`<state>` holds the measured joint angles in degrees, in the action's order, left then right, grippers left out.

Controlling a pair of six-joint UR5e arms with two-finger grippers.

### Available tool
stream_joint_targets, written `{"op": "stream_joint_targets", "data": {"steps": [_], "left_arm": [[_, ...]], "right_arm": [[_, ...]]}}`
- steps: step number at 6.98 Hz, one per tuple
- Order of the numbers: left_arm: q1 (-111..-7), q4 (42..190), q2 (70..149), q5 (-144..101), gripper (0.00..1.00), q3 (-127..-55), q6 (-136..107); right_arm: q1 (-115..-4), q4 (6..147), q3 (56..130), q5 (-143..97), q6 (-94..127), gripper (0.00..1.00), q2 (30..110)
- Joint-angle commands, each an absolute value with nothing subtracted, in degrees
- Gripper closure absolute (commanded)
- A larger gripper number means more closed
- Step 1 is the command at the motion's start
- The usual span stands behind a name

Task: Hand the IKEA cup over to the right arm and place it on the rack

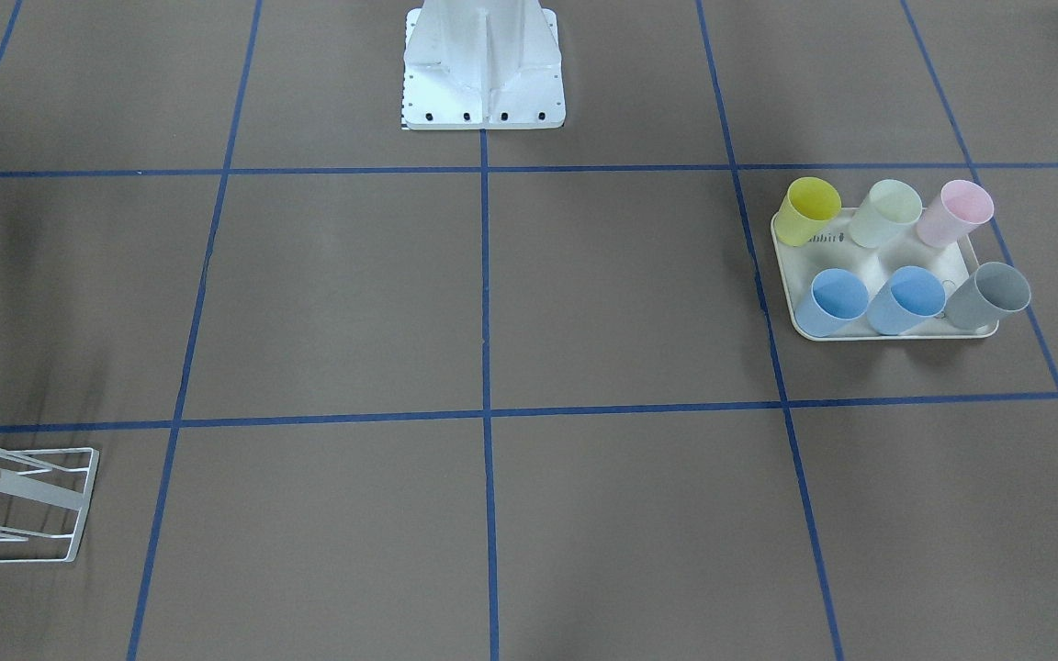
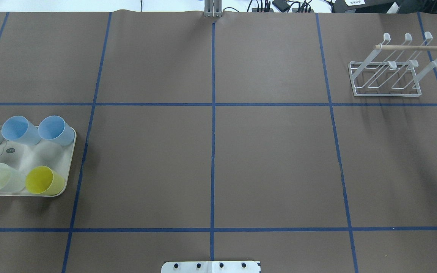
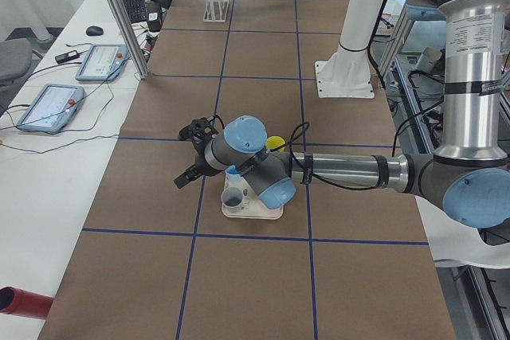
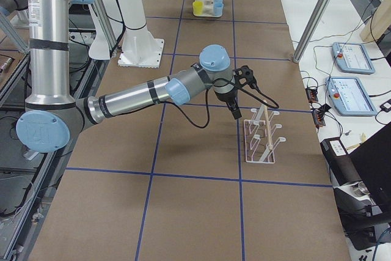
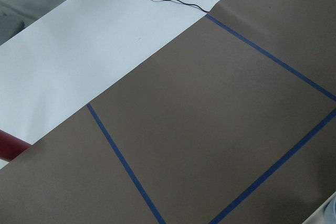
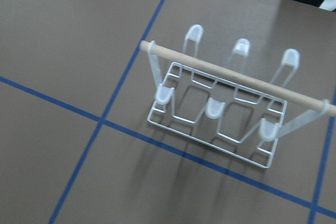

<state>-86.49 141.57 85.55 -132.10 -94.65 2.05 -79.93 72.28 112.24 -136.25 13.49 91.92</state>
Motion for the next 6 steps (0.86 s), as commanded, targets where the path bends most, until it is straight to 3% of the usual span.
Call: {"op": "stream_joint_targets", "data": {"steps": [1, 4, 6], "left_arm": [[-82.37, 143.25, 85.26, -131.58, 0.0, -92.9, -10.81], [-77.1, 156.74, 84.55, -130.01, 0.0, -82.56, -17.81], [-73.67, 160.48, 83.24, -126.05, 0.0, -80.6, -19.6]], "right_arm": [[-67.56, 69.87, 115.29, -127.61, 31.82, 0.0, 90.97], [-59.77, 69.96, 118.65, -122.87, 40.78, 0.0, 90.79], [-59.59, 69.87, 118.74, -122.87, 40.78, 0.0, 90.7]]}}
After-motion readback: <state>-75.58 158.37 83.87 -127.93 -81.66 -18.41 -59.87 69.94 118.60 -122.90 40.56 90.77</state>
